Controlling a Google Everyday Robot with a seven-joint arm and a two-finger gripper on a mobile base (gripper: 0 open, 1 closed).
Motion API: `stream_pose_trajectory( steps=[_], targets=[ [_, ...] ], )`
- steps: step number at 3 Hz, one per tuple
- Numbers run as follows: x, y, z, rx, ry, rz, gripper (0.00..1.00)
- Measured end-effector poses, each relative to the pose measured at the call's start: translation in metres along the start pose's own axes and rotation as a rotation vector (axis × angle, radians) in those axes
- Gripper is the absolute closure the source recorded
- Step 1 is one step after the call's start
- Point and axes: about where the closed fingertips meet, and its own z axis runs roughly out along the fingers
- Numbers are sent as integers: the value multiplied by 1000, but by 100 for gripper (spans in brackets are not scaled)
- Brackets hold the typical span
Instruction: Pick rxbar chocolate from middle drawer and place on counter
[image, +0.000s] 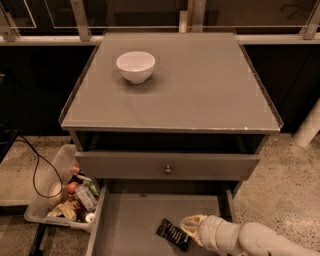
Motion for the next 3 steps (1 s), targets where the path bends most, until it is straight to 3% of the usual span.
stream_pose_trajectory(
  steps=[2, 3],
  targets=[
    [1, 0, 0, 1, 0, 1, 58],
    [16, 9, 16, -49, 24, 6, 35]
  ],
)
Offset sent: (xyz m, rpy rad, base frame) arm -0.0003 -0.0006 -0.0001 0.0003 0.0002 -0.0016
